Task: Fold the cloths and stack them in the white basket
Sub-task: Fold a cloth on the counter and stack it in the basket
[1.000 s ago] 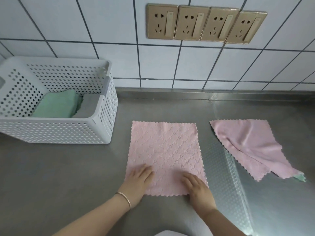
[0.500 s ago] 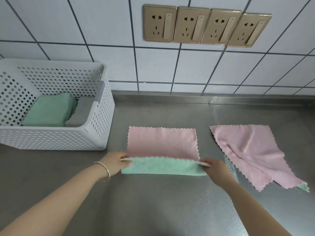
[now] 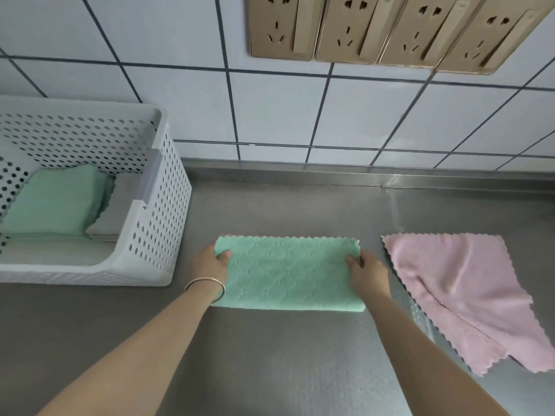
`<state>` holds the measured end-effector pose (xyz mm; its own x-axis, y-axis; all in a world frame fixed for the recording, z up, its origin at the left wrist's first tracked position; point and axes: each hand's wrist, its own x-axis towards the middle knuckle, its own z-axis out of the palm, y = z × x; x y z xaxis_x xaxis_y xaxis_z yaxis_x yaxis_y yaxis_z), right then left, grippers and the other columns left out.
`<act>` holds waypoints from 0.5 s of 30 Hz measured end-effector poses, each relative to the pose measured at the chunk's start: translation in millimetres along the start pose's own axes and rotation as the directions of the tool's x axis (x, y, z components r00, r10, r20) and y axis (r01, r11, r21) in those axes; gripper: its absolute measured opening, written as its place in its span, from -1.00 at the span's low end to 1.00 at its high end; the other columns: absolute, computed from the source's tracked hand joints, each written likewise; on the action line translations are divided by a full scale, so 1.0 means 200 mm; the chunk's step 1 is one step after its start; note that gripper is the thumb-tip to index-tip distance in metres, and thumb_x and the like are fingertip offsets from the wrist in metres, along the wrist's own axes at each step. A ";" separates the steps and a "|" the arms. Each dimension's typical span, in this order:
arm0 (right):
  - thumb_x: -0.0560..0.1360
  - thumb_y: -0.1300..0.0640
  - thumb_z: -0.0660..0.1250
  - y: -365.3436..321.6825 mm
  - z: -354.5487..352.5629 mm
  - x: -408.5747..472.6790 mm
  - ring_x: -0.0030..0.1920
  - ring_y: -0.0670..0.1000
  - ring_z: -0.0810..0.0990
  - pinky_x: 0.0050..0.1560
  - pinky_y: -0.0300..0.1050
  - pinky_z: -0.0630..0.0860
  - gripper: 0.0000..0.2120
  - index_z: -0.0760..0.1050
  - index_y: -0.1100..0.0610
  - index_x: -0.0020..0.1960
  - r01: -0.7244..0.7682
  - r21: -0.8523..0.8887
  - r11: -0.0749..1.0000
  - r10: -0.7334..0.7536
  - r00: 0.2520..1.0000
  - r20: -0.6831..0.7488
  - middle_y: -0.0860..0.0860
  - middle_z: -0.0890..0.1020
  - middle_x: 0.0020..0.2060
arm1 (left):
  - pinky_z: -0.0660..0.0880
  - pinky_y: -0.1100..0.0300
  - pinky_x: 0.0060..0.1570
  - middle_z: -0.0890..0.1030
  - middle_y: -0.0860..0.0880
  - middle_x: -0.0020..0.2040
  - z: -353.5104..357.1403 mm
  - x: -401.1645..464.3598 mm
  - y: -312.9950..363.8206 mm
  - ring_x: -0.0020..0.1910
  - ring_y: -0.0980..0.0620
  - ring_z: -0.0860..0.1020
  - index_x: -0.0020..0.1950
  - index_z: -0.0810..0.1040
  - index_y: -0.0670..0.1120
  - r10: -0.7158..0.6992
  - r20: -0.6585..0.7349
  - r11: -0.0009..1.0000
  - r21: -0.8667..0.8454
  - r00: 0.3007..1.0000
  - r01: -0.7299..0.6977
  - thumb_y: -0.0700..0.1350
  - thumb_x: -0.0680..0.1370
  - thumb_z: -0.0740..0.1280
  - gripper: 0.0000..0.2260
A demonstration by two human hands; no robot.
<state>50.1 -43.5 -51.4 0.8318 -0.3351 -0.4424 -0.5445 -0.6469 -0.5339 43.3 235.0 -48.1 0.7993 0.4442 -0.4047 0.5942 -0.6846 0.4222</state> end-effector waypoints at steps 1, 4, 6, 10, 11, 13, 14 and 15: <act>0.57 0.12 0.18 0.00 0.01 0.01 -0.14 0.18 0.52 -0.24 -0.10 0.29 -0.84 0.44 0.22 -0.07 0.001 -0.020 1.000 -0.001 1.000 -0.015 0.15 0.54 -0.23 | 0.41 0.09 0.08 0.56 -0.21 0.20 0.01 0.01 0.01 0.17 -0.22 0.50 0.33 0.42 -0.12 0.004 -0.004 1.000 0.020 1.000 -0.004 -0.02 0.58 0.20 -0.65; 0.57 0.11 0.17 -0.03 0.01 0.05 -0.04 0.22 0.55 -0.19 -0.10 0.32 -0.82 0.46 0.20 0.00 -0.017 -0.072 0.997 0.013 0.999 -0.052 0.20 0.60 -0.10 | 0.43 0.04 0.09 0.56 -0.22 0.19 0.03 0.07 0.01 0.16 -0.23 0.50 0.35 0.38 -0.13 0.028 -0.015 0.998 0.049 0.999 -0.027 -0.01 0.58 0.20 -0.63; 0.57 0.11 0.16 -0.04 0.02 0.05 -0.02 0.22 0.56 -0.17 -0.09 0.35 -0.81 0.47 0.20 0.04 -0.029 -0.121 0.992 0.022 0.998 -0.058 0.21 0.61 -0.06 | 0.43 0.02 0.09 0.56 -0.23 0.19 0.04 0.08 0.02 0.16 -0.24 0.51 0.37 0.37 -0.13 0.046 -0.005 0.994 0.101 0.999 -0.046 -0.01 0.59 0.19 -0.62; 0.52 0.14 0.18 -0.05 0.05 0.03 0.00 0.21 0.57 -0.12 -0.06 0.43 -0.75 0.43 0.16 0.18 -0.062 -0.129 0.990 0.049 0.993 -0.103 0.18 0.61 -0.01 | 0.46 0.03 -0.05 0.57 -0.19 0.17 0.02 0.06 0.02 0.10 -0.22 0.54 0.35 0.37 -0.12 0.133 -0.004 0.944 0.306 0.991 -0.125 0.05 0.59 0.15 -0.61; 0.52 0.13 0.21 -0.05 0.05 0.02 0.02 0.21 0.56 -0.09 -0.05 0.44 -0.73 0.39 0.15 0.20 -0.071 -0.107 0.992 0.059 0.992 -0.115 0.17 0.60 0.03 | 0.45 0.04 -0.13 0.58 -0.19 0.13 0.01 0.04 0.02 0.06 -0.21 0.55 0.30 0.39 -0.12 0.154 -0.036 0.931 0.341 0.987 -0.133 0.08 0.58 0.16 -0.61; 0.50 0.06 0.28 -0.05 0.06 -0.02 0.06 0.18 0.55 -0.08 -0.04 0.42 -0.66 0.34 0.14 0.21 -0.082 -0.050 0.995 0.074 0.988 -0.136 0.11 0.56 0.11 | 0.41 0.06 -0.26 0.56 -0.19 0.01 0.01 0.02 -0.01 -0.07 -0.21 0.54 0.11 0.44 -0.15 0.275 -0.162 0.913 0.353 0.948 -0.204 0.11 0.47 0.34 -0.61; 0.48 0.02 0.31 -0.03 0.07 -0.05 0.09 0.16 0.54 -0.08 -0.06 0.40 -0.61 0.32 0.14 0.22 -0.087 -0.026 0.996 0.082 0.985 -0.151 0.08 0.54 0.14 | 0.43 0.05 -0.23 0.54 -0.18 0.01 0.03 0.02 -0.03 -0.07 -0.21 0.52 0.07 0.45 -0.15 0.372 -0.208 0.881 0.385 0.905 -0.274 0.11 0.39 0.42 -0.58; 0.46 -0.01 0.32 -0.01 0.07 -0.08 0.10 0.13 0.53 -0.08 -0.06 0.39 -0.58 0.31 0.14 0.23 -0.094 -0.015 0.995 0.090 0.982 -0.167 0.06 0.52 0.15 | 0.44 -0.02 -0.10 0.51 -0.18 0.08 0.06 0.00 -0.04 0.01 -0.21 0.50 0.10 0.45 -0.12 0.465 -0.226 0.840 0.417 0.856 -0.346 0.12 0.36 0.42 -0.54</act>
<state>36.8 -27.2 -54.7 0.7854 -0.5020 -0.3621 -0.6188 -0.6226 -0.4790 37.3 234.4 -61.7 0.9808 0.1923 0.0333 0.1850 -0.9702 0.1566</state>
